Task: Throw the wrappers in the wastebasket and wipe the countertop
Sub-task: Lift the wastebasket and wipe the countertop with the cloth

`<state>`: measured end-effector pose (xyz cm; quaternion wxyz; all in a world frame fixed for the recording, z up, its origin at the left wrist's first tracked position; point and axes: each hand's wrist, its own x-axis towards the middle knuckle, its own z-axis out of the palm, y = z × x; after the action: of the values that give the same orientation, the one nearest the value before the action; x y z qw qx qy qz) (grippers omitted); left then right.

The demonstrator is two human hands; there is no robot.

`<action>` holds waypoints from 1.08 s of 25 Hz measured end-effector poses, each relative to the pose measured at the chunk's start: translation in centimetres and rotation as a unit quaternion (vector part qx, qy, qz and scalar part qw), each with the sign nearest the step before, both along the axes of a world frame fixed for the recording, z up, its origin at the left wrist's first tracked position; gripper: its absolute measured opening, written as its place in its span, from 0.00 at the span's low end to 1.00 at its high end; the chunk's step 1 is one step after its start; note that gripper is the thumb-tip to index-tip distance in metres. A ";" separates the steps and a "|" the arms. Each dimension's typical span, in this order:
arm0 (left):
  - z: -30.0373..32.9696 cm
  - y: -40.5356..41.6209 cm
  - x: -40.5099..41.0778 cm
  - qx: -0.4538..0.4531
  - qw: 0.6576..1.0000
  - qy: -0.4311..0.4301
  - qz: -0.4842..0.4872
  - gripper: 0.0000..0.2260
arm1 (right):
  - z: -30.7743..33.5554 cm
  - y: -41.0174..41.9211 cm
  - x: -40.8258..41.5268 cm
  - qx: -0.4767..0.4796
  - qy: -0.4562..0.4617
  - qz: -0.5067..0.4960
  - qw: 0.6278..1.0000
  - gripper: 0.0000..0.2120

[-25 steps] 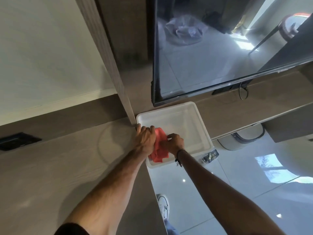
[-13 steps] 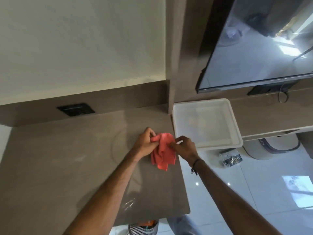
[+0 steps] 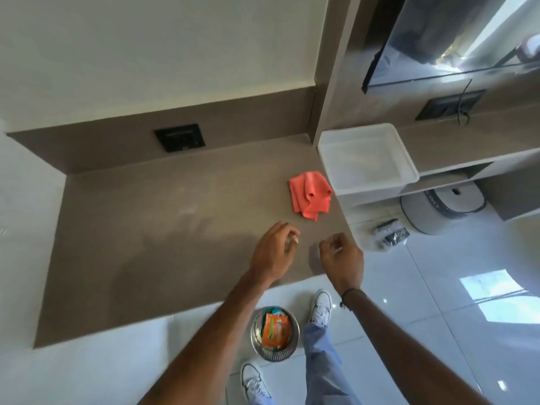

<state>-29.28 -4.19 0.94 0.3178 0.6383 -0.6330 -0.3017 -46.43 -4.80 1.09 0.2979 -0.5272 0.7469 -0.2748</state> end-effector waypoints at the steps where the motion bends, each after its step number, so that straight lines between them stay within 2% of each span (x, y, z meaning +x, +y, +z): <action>1: -0.5 2.6 0.1 0.011 1.000 -0.007 -0.016 0.06 | -0.6 3.1 0.4 0.008 0.008 0.016 1.000 0.06; 4: -3.3 9.0 -0.1 0.051 0.996 -0.027 -0.075 0.06 | -4.1 10.2 0.7 0.059 0.020 0.034 0.997 0.03; 7: -5.3 12.5 0.3 0.105 0.989 -0.053 -0.086 0.06 | -5.9 12.4 0.5 0.128 0.022 0.056 0.990 0.05; 9: -9.3 14.6 0.2 0.158 0.984 -0.037 -0.072 0.05 | -9.3 13.8 -0.2 0.193 0.030 0.065 0.979 0.08; 12: -17.9 17.6 1.3 0.274 0.959 0.031 0.069 0.05 | -16.2 15.6 -1.3 0.278 0.050 0.067 0.957 0.11; 15: -27.4 19.4 2.8 0.375 0.900 0.052 0.218 0.05 | -24.3 16.1 -2.1 0.343 0.026 0.040 0.938 0.13; 17: -34.0 20.2 3.3 0.428 0.867 0.037 0.252 0.05 | -30.7 16.7 -2.4 0.377 0.011 0.024 0.926 0.16; 19: -39.6 21.0 3.7 0.471 0.850 -0.005 0.235 0.16 | -36.5 17.3 -2.8 0.399 0.016 0.024 0.917 0.19; 21: -44.2 21.7 3.6 0.498 0.839 -0.014 0.219 0.26 | -41.2 17.7 -2.8 0.410 0.037 0.040 0.911 0.24; 22: -45.9 22.1 3.4 0.509 0.833 -0.017 0.215 0.26 | -43.3 18.0 -2.8 0.417 0.039 0.044 0.907 0.25; 24: -48.5 22.4 2.9 0.513 0.832 -0.017 0.208 0.21 | -46.9 18.1 -2.4 0.433 0.027 0.045 0.900 0.25; 27: -51.3 22.6 2.2 0.489 0.843 -0.011 0.223 0.16 | -50.9 18.0 -1.7 0.432 0.046 0.064 0.898 0.15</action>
<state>-27.08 18.37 -50.33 0.0160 0.8380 -0.2468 -0.4864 -48.12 13.20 -49.78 0.4787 -0.4054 0.7696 0.1197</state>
